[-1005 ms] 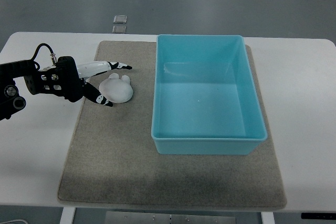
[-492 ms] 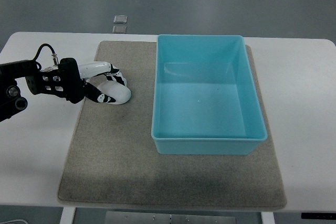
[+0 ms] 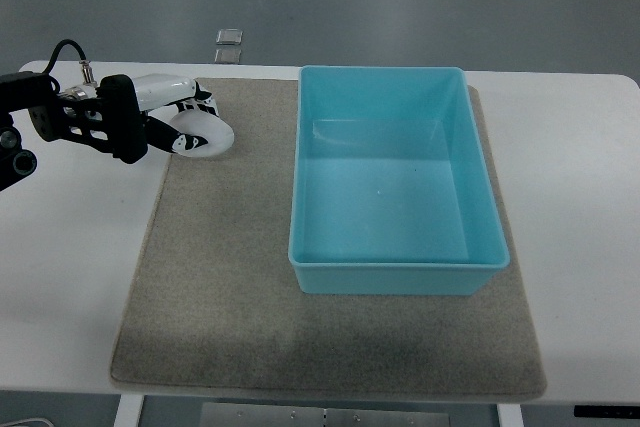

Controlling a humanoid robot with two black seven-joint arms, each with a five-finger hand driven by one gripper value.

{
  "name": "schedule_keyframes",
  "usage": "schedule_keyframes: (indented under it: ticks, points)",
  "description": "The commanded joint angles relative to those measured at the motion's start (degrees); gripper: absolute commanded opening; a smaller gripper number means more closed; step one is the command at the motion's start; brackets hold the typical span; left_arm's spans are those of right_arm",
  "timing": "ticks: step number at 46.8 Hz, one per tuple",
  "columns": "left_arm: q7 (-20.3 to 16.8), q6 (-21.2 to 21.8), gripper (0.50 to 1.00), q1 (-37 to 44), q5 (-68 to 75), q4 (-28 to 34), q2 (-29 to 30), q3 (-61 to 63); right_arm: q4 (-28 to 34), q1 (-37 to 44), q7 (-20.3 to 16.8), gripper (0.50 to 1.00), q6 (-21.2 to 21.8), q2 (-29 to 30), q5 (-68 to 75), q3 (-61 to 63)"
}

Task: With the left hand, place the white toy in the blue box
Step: 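Lift the toy with the left hand and carry it over the blue box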

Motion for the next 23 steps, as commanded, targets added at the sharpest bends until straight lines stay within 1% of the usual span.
schedule_keyframes:
  ticks: [1,7,11,23]
  points:
    - [-0.26,-0.01,0.500,-0.51,-0.15,-0.02,0.06,-0.90,0.00,0.00,0.00,0.936,-0.01,0.00,0.00,0.00]
    - [-0.79,-0.18,0.500,-2.08,-0.42,-0.64,0.32,-2.75,0.00,0.00,0.00,0.936,0.00,0.00,0.00,0.00]
    - [-1.22,-0.27,0.500,-3.40,-0.94,-2.31,1.37,-3.54,0.00,0.00,0.00,0.936,0.08,0.00,0.00,0.00]
    - [-1.75,-0.80,0.500,-8.59,-0.94,-4.59,0.41,-3.63,0.00,0.00,0.00,0.936,-0.01,0.00,0.00,0.00]
